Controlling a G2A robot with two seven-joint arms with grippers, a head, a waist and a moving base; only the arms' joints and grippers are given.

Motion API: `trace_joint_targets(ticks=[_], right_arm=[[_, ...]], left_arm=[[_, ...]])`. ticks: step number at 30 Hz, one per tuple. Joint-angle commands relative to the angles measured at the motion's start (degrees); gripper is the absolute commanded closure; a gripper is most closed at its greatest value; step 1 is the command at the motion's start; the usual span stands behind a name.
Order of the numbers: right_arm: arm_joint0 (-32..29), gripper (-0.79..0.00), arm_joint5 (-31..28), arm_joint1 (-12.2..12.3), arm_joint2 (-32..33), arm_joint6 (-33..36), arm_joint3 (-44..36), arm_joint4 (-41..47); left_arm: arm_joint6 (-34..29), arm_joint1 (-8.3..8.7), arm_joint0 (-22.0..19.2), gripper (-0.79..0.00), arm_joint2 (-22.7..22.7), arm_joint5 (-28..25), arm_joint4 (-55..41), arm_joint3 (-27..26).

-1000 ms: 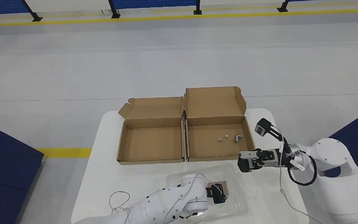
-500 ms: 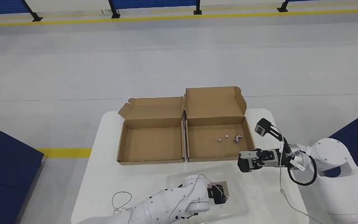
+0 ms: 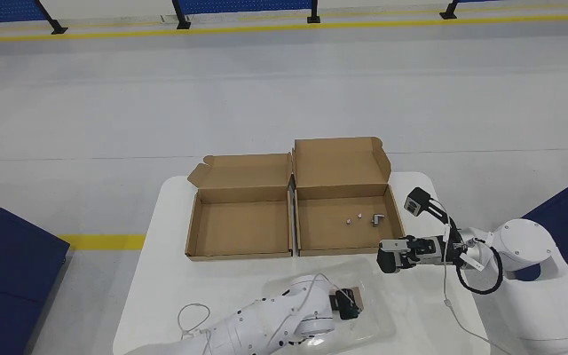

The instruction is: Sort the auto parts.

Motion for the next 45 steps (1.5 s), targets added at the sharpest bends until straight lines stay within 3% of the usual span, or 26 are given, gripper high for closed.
trace_joint_targets(ticks=[1, 11, 21, 23, 27, 37, 40, 45], right_arm=[[0.0, -0.785, 0.0, 0.0, 0.0, 0.0, 0.0, 0.0], [0.0, -0.785, 0.0, 0.0, 0.0, 0.0, 0.0, 0.0], [0.0, -0.785, 0.0, 0.0, 0.0, 0.0, 0.0, 0.0], [0.0, -0.785, 0.0, 0.0, 0.0, 0.0, 0.0, 0.0], [0.0, -0.785, 0.0, 0.0, 0.0, 0.0, 0.0, 0.0], [0.0, -0.785, 0.0, 0.0, 0.0, 0.0, 0.0, 0.0], [0.0, -0.785, 0.0, 0.0, 0.0, 0.0, 0.0, 0.0], [0.0, -0.785, 0.0, 0.0, 0.0, 0.0, 0.0, 0.0]], left_arm=[[-0.7, 0.30, 0.0, 0.000, -0.8, 0.1, -0.2, -1.0], [-3.6, 4.12, -0.3, 0.000, -6.3, 1.4, -3.8, -14.5], [-3.6, 4.12, -0.3, 0.000, -6.3, 1.4, -3.8, -14.5], [0.5, 4.51, 0.8, 0.000, -7.9, 1.6, -4.4, -13.6], [6.2, 6.85, 4.0, 0.000, -14.4, -3.1, -8.7, -14.5], [18.2, 13.09, 14.4, 0.000, -33.4, -20.3, -22.6, -18.2], [21.5, 14.51, 15.5, 0.000, -34.8, -23.7, -23.4, -18.5], [21.5, 14.51, 15.5, 0.000, -34.8, -23.7, -23.4, -18.5]])
